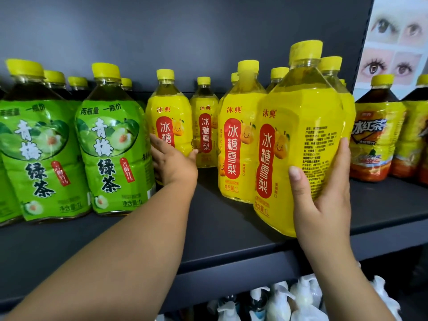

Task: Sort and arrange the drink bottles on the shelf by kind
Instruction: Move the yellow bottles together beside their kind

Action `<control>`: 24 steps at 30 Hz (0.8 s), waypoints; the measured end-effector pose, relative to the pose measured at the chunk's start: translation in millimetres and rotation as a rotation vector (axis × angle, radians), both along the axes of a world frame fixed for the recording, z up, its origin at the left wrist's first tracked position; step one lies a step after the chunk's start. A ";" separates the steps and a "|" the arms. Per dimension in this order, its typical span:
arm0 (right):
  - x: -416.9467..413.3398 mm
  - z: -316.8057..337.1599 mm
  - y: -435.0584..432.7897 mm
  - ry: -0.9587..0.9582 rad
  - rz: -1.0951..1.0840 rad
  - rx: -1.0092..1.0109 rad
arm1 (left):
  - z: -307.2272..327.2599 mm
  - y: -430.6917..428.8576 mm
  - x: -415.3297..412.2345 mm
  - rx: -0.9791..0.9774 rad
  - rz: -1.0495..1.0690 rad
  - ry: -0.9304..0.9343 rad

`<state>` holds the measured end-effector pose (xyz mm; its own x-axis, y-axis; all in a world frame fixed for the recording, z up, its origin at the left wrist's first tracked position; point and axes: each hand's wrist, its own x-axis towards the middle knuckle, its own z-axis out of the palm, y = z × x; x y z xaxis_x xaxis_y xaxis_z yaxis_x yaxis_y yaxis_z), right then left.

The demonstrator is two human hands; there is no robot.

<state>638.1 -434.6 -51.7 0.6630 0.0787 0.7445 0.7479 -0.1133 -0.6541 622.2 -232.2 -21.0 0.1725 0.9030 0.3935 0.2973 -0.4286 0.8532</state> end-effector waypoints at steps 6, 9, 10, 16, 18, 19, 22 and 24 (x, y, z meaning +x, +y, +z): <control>-2.3 -0.9 -2.0 -0.001 0.010 0.005 | 4.9 -0.1 -4.5 -0.032 -0.016 0.038; -0.7 -1.2 -2.1 -0.004 0.009 -0.002 | 10.8 -8.0 -9.4 -0.031 -0.056 0.028; -0.5 -1.3 -2.1 -0.002 0.009 -0.005 | 14.1 -13.5 -10.4 0.004 -0.061 0.015; -0.1 -1.2 -1.9 0.003 0.021 0.010 | 24.5 -45.8 -8.0 0.021 -0.556 -0.174; -0.2 -1.1 -2.0 0.002 0.022 0.016 | 20.9 -47.4 -6.2 -0.131 -0.720 -0.137; 0.2 -0.9 -2.1 0.002 0.023 0.017 | 19.4 -47.1 -5.7 -0.180 -0.760 -0.103; 0.4 -1.7 -2.5 0.016 0.032 0.013 | 14.1 -43.4 -3.9 -0.237 -0.831 -0.024; 0.3 -1.6 -2.5 0.019 0.036 0.016 | 12.0 -39.4 -1.6 -0.223 -0.864 -0.065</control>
